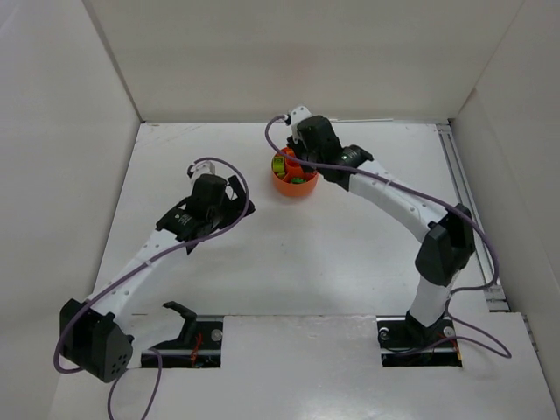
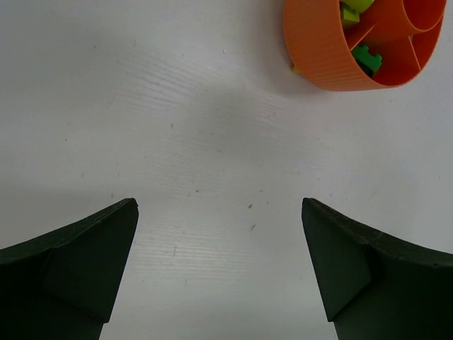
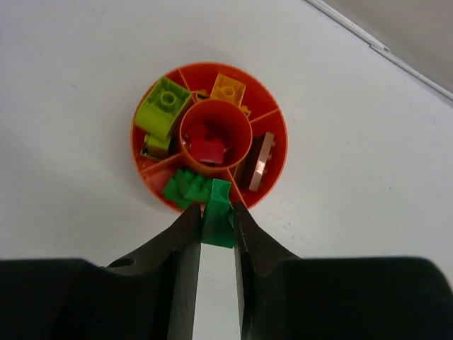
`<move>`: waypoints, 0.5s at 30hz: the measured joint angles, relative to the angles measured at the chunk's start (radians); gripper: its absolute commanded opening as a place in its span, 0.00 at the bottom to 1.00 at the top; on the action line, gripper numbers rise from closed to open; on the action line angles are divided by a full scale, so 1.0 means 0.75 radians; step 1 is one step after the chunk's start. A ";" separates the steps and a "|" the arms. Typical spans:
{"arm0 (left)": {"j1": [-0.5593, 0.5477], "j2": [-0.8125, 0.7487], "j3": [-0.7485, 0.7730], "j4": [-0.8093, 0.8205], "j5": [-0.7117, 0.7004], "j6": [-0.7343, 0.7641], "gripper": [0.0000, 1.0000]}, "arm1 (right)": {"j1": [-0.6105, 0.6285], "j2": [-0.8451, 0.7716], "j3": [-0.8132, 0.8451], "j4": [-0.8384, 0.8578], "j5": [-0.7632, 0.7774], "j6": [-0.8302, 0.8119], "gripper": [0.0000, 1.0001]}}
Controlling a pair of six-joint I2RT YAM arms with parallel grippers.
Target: Sort the legos into containers by color
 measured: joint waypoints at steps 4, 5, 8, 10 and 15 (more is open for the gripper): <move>0.017 0.074 0.040 0.014 -0.003 0.020 1.00 | -0.028 0.162 0.128 0.012 0.000 -0.055 0.16; 0.024 0.086 0.042 0.016 -0.004 0.023 1.00 | -0.031 0.191 0.137 0.009 -0.001 -0.062 0.16; 0.047 0.107 0.042 0.016 -0.001 0.038 1.00 | -0.038 0.259 0.145 -0.012 -0.010 -0.081 0.18; 0.062 0.108 0.042 0.017 0.000 0.047 1.00 | -0.043 0.283 0.145 -0.030 -0.015 -0.086 0.19; 0.092 0.109 0.042 0.022 0.006 0.063 1.00 | -0.045 0.290 0.159 -0.041 -0.021 -0.094 0.36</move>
